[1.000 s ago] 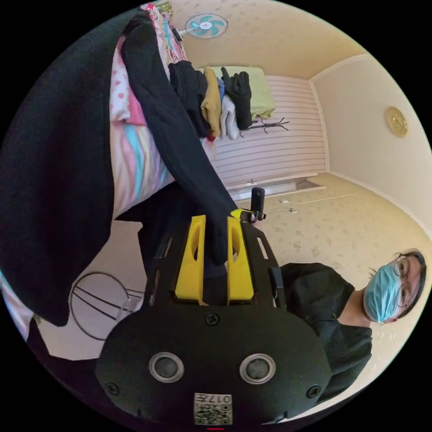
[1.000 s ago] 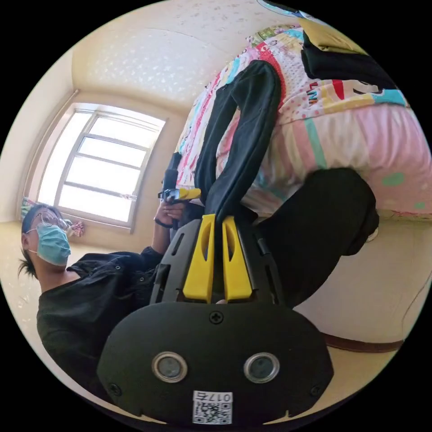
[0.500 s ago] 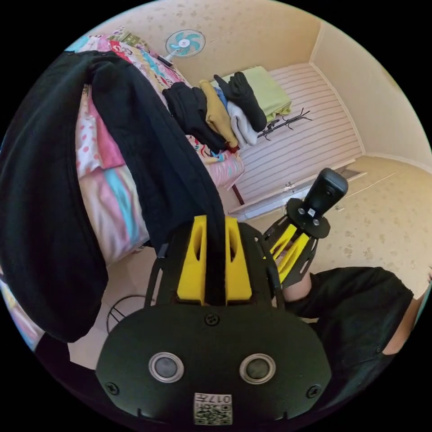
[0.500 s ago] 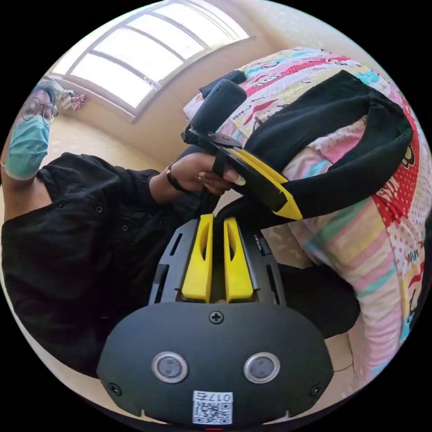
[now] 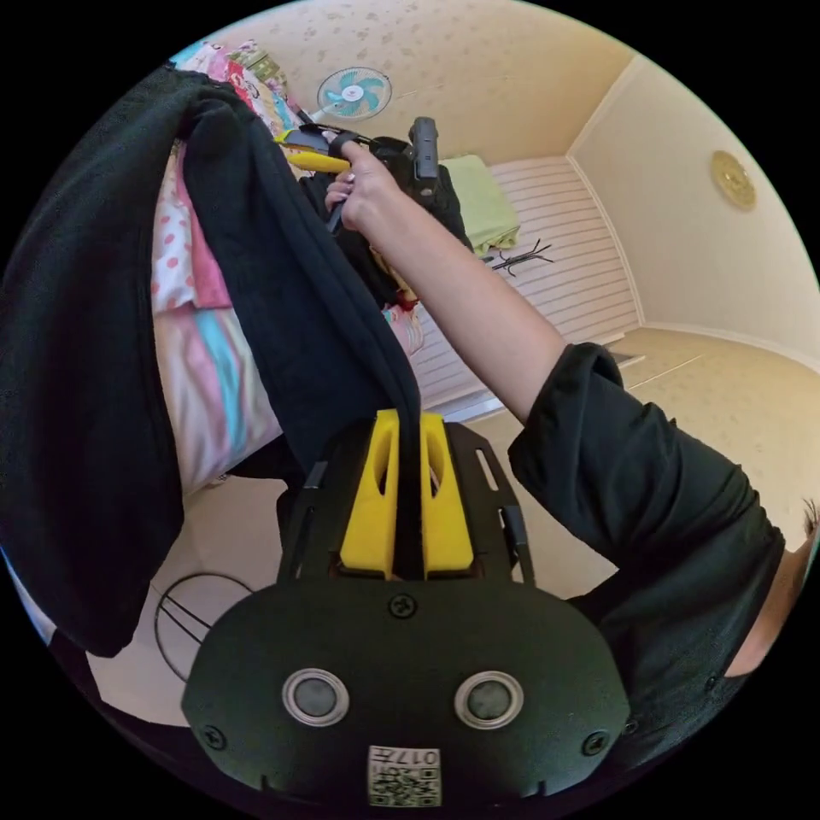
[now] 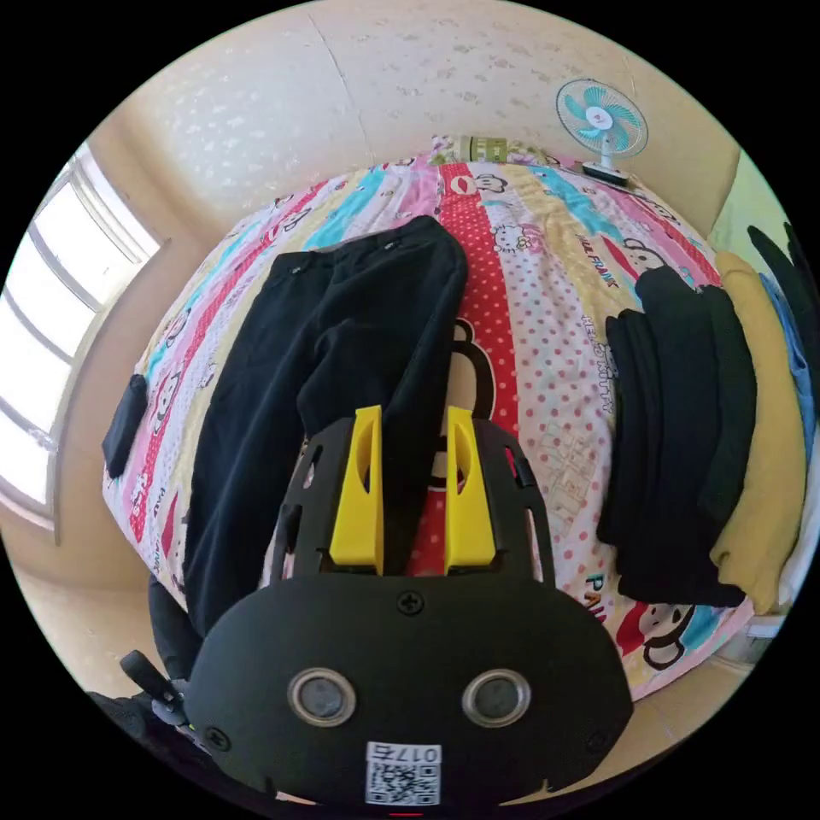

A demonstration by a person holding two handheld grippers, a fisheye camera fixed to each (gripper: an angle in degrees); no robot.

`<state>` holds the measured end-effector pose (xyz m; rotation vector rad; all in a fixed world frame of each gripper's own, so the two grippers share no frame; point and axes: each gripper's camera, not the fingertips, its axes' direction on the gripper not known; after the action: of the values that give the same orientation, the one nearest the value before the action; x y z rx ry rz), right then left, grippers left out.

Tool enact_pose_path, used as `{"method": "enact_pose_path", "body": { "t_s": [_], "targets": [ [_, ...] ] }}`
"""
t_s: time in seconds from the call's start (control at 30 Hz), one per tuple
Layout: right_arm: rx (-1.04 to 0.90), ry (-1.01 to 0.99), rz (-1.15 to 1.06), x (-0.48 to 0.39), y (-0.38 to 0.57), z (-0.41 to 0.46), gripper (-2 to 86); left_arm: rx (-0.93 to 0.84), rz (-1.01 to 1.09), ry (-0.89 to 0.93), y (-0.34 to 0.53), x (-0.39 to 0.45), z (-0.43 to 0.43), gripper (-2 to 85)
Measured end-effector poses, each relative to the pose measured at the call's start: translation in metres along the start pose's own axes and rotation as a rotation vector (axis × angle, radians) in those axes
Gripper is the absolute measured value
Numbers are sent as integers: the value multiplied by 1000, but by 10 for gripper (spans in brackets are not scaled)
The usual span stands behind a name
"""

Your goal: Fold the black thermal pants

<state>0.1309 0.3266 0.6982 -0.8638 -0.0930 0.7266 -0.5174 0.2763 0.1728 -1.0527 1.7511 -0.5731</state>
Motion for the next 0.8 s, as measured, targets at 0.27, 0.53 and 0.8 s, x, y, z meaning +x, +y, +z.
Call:
{"method": "enact_pose_path", "body": {
  "t_s": [0.27,0.53,0.8],
  "targets": [
    [162,-608,-136,-120,-12,22,39,226,-192,110,49,-22,-96,36],
    [-64,-754,-233,-167,40,118,61,96,-326,-122,91,-31,-128,54],
    [52,-597,-377,-88,168,25,92,296,-154,-322,59,12,-163,110]
  ]
}}
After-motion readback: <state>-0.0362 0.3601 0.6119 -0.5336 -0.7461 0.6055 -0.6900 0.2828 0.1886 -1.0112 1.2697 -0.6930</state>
